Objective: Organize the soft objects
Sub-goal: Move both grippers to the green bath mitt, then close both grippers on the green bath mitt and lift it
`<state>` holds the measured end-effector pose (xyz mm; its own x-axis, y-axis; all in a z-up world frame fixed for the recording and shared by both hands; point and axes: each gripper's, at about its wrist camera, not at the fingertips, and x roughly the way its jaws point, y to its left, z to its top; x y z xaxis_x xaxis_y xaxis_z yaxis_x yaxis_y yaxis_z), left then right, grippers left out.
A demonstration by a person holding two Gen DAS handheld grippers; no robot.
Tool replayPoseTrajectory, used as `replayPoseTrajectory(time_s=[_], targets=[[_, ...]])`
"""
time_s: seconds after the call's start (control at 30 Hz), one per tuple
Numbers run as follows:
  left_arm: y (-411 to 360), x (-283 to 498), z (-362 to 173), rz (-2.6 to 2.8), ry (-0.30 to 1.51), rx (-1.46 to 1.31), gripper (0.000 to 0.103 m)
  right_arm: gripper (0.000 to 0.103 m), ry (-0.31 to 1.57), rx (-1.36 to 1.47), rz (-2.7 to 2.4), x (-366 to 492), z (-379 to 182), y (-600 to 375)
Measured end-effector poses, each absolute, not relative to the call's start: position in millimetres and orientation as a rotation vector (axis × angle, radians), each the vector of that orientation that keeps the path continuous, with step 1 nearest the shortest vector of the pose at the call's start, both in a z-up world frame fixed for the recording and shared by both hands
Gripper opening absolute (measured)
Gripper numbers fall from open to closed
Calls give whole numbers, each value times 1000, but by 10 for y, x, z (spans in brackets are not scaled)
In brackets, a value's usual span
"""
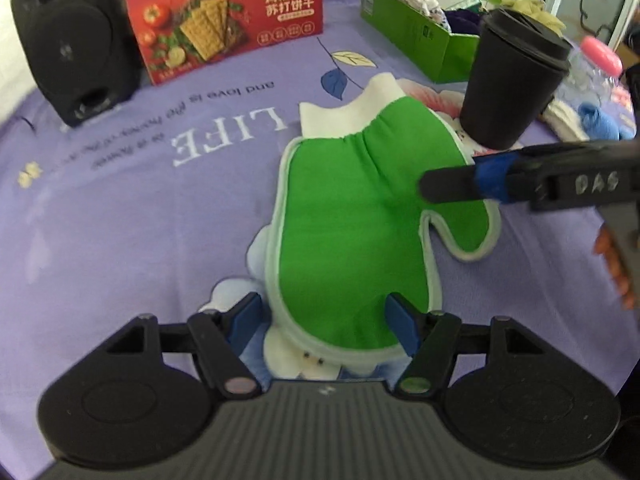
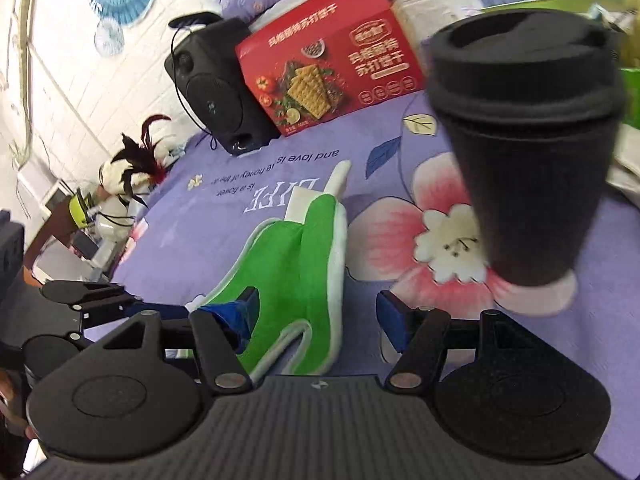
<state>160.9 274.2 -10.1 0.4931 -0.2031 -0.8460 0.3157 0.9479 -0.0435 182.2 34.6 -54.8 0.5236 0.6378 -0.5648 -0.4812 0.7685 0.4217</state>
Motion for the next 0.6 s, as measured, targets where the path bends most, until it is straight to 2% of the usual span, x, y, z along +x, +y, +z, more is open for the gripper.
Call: replayPoseTrajectory(time_s=[0.13,0.4,0.6], targets=[[2757,1767,-122,-334,1008,57,68,51,758,198,671,1943,-571,493],[2658,1822,-162,-312,1013,124,71,52,686,2,694,1970,-621,773],[2596,1788,-199,-275,1001,168,74,53,715,-153,685,2013,-593,959]])
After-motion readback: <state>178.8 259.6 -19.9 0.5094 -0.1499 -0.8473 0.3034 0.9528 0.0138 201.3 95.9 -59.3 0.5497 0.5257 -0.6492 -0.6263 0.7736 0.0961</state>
